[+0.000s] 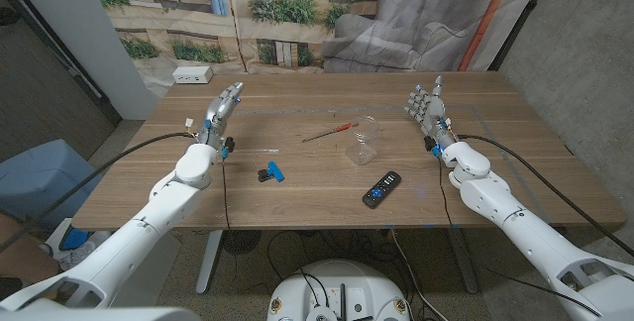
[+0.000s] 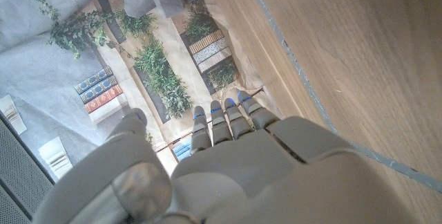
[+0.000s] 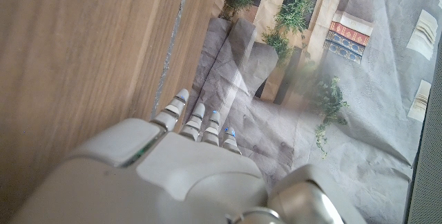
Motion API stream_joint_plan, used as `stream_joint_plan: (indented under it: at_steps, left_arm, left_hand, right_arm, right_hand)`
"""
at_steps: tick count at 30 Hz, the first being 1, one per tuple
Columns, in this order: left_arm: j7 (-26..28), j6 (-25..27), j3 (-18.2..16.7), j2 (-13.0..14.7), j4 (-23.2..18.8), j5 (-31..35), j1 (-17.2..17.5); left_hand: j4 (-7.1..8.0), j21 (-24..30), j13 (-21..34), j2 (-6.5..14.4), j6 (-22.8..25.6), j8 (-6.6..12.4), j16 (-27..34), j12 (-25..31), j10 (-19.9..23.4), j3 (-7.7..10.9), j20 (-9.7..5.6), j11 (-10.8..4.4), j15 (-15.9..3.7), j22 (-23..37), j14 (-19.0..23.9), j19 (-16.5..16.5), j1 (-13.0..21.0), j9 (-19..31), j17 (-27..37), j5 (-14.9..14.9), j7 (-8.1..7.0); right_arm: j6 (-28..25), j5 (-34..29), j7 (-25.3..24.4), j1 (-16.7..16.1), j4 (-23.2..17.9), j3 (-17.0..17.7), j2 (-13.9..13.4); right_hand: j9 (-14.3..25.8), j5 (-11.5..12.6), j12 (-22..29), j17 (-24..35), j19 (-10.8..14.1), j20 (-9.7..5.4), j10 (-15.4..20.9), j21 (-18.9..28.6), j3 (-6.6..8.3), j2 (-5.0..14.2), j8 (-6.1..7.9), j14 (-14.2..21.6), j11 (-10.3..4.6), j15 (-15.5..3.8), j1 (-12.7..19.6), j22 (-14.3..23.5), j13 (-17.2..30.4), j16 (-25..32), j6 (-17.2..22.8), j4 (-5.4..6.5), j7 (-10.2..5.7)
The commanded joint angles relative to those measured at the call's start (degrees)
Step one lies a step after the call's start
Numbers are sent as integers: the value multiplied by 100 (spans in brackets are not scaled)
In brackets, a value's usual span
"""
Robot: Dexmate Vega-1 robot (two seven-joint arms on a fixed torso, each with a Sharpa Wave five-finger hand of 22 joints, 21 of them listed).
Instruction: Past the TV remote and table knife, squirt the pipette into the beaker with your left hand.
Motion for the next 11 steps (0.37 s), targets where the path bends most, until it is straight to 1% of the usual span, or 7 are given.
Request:
stream_joint_plan:
  at_steps: [1, 4, 7, 8, 9, 10, 11]
  left_arm:
    - [-591, -196, 102, -138, 417, -496, -200]
    - [-793, -162, 124, -159, 497, -670, -257]
    - [-1075, -146, 146, -175, 565, -887, -288]
    - [-1185, -125, 149, -198, 591, -998, -298]
    - [-1264, -143, 157, -224, 622, -1063, -307]
    - [-1374, -147, 180, -221, 652, -1105, -328]
    - [-1492, -148, 196, -210, 661, -1158, -339]
  left_hand:
    - [119, -21, 9, -15, -256, 15, -3, -12, -361, 16, -34, -34, 19, 14, -320, -281, -267, -1, 21, 78, 29]
    - [181, -30, 4, -29, -430, 16, 1, -16, -613, 23, -25, -5, 46, 14, -546, -527, -432, -5, 20, 97, 34]
    - [225, -36, 2, -56, -700, 1, -7, -21, -931, 38, -13, 13, 76, 14, -845, -826, -593, -9, 15, 114, -26]
    - [238, -43, 3, -93, -949, 8, 9, -7, -1182, 44, 48, 31, 120, 15, -1070, -1119, -703, -12, 15, 119, -103]
    - [246, -34, 4, -115, -1189, 9, 8, -10, -1522, 62, 109, 70, 163, 17, -1374, -1424, -820, -14, 15, 121, -117]
    - [244, -31, 3, -142, -1280, 15, -8, -4, -1649, 64, 117, 86, 181, 19, -1556, -1579, -883, -15, 13, 121, -122]
    - [249, -27, 4, -174, -1474, 4, -7, -7, -1896, 64, 128, 156, 236, 23, -1802, -1813, -986, -15, 15, 120, -120]
  right_arm:
    - [1, 0, 1, 0, 1, 0, 0]
    - [1, 0, 1, 1, 2, 0, 1]
    - [1, 0, 1, 1, 2, 0, 1]
    - [1, 0, 1, 1, 1, 0, 0]
    - [1, 0, 1, 1, 1, 0, 0]
    - [1, 0, 1, 0, 1, 0, 0]
    - [1, 0, 1, 0, 1, 0, 0]
  right_hand:
    - [17, 33, 17, 27, 18, 2, -27, 23, -37, 335, 37, -56, -20, -447, 1, 31, 7, 15, 15, 3, -53]
    - [17, 32, 15, 27, 19, 2, -31, 24, -37, 334, 39, -63, -20, -449, 1, 31, 6, 12, 18, 3, -52]
    - [17, 33, 15, 27, 20, 1, -30, 24, -37, 333, 37, -62, -14, -450, 1, 31, 5, 12, 14, 2, -54]
    - [17, 33, 15, 27, 17, 1, -29, 23, -37, 333, 37, -60, -19, -450, 1, 31, 6, 13, 15, 2, -50]
    - [17, 33, 15, 27, 17, 1, -29, 23, -37, 333, 38, -63, -16, -449, 1, 31, 5, 12, 17, 2, -47]
    - [17, 33, 16, 27, 17, 2, -28, 23, -37, 333, 38, -64, -15, -449, 1, 31, 5, 12, 17, 2, -47]
    - [17, 33, 15, 27, 16, 2, -29, 22, -37, 333, 38, -65, -18, -449, 1, 31, 5, 11, 17, 2, -48]
